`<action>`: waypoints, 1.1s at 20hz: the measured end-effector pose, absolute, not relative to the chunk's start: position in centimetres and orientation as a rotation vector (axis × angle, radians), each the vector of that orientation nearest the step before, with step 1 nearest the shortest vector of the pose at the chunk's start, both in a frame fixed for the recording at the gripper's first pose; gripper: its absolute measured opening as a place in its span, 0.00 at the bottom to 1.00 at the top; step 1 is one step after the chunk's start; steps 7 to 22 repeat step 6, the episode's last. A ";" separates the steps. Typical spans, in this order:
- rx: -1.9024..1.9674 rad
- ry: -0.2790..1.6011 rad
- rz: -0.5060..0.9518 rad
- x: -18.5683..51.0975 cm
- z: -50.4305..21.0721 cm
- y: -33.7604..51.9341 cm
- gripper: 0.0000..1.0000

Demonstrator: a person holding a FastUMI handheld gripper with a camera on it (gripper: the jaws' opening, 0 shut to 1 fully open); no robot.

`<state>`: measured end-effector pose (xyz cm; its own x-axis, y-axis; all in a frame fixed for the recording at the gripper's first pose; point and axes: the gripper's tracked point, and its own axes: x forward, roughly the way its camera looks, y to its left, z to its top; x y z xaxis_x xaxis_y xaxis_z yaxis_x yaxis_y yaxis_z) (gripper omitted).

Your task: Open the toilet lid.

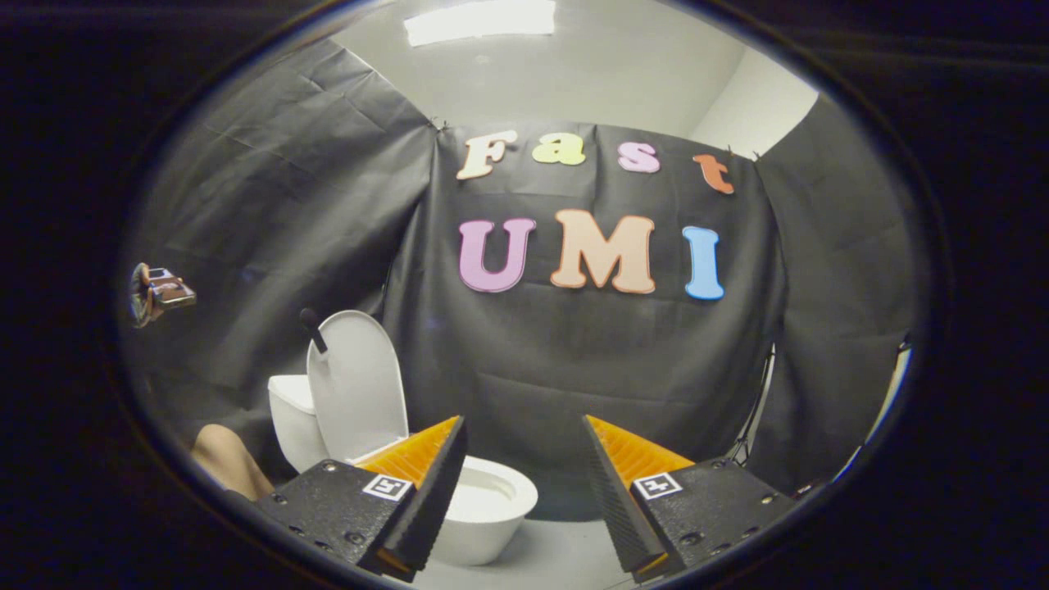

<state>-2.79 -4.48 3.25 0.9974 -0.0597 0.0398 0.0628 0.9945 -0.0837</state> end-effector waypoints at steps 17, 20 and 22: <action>-0.078 0.064 -0.070 -3.0 -0.1 -4.6 0.83; -0.078 0.064 -0.070 -3.0 -0.1 -4.6 0.83; -0.078 0.064 -0.070 -3.0 -0.1 -4.6 0.83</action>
